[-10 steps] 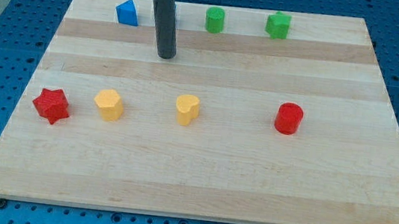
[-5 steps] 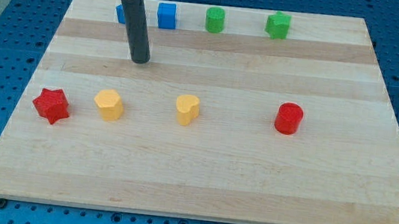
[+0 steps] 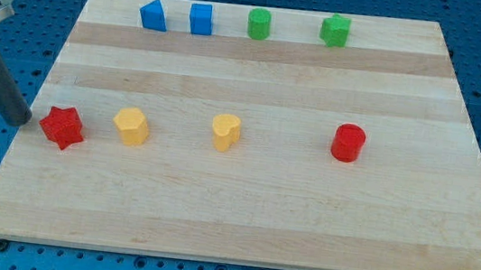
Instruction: Slide the red star to the bottom left of the green star
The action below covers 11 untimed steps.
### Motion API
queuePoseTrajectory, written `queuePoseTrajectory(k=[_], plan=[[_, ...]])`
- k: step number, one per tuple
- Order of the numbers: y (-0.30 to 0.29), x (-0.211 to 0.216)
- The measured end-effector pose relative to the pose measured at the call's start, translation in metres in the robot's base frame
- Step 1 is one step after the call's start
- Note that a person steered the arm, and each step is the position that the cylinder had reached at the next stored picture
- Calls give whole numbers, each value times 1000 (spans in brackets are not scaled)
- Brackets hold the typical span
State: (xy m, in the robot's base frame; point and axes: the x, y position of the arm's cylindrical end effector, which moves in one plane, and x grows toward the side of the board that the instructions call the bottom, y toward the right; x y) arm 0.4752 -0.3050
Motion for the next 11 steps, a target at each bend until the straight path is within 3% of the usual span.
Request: queuePoseTrajectory(k=[1,2,4,7,11], plan=[[18,54],[30,81],[34,3],[77,-8],[236,-12]])
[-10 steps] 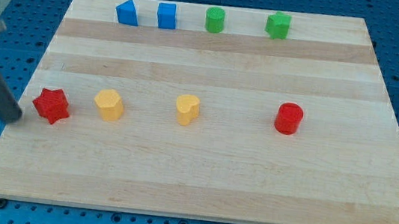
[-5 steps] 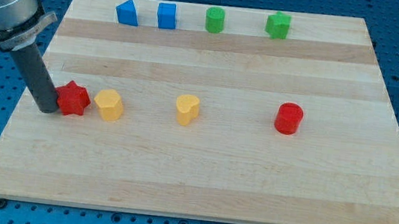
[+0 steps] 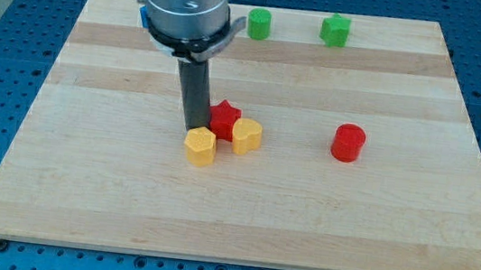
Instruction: Slide the red star to the bottom left of the green star
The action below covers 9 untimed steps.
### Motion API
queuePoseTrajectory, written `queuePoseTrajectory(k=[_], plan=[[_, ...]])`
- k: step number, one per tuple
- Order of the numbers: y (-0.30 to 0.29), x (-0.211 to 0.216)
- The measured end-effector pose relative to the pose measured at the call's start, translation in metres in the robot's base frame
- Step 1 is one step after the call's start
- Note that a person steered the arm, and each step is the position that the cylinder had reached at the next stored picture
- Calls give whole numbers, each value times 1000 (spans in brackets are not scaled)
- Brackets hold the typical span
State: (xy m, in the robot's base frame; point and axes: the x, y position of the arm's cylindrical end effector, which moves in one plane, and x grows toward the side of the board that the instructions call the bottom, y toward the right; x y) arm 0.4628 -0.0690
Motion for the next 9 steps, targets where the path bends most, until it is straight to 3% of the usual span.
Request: queuePoseTrajectory(k=[2,3,5,7,8,9], plan=[[63,4],[78,-16],[84,-91],[139,-146],[160,-136],[239,-86]])
